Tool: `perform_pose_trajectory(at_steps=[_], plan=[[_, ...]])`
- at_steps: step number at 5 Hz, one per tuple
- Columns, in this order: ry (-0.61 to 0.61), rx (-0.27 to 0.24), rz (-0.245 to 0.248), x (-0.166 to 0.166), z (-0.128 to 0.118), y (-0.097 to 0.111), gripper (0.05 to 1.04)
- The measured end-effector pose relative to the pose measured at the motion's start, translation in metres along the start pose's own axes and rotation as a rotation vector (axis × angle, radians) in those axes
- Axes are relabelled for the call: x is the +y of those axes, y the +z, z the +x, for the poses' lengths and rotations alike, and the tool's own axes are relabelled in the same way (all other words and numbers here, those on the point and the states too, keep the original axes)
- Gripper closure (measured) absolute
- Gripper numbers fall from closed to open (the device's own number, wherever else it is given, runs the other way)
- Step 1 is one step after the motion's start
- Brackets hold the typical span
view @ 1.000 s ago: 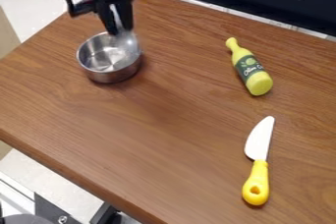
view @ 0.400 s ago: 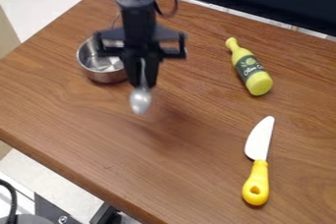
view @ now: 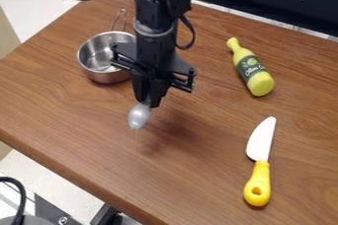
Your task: Move spoon out of silver pot and placed on the table
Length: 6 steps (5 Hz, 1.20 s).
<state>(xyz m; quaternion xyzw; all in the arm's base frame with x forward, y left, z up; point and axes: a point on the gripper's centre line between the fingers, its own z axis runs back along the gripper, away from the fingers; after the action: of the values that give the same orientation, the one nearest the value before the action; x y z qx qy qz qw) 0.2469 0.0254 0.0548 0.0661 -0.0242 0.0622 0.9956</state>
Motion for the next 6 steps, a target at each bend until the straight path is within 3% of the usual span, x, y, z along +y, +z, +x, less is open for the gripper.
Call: perform_pose_trajectory(at_steps=[1,3,5,6], plan=[[-0.047,0.03,0.02,0.005,0.003,-0.01,0.934],[-0.069,0.023,0.05,0.01,0.009,-0.029,0.934],[-0.104,0.067,-0.055,0.024,0.005,-0.033,0.934],[-0.102,0.062,-0.061,0.028,0.005,-0.034,0.934]])
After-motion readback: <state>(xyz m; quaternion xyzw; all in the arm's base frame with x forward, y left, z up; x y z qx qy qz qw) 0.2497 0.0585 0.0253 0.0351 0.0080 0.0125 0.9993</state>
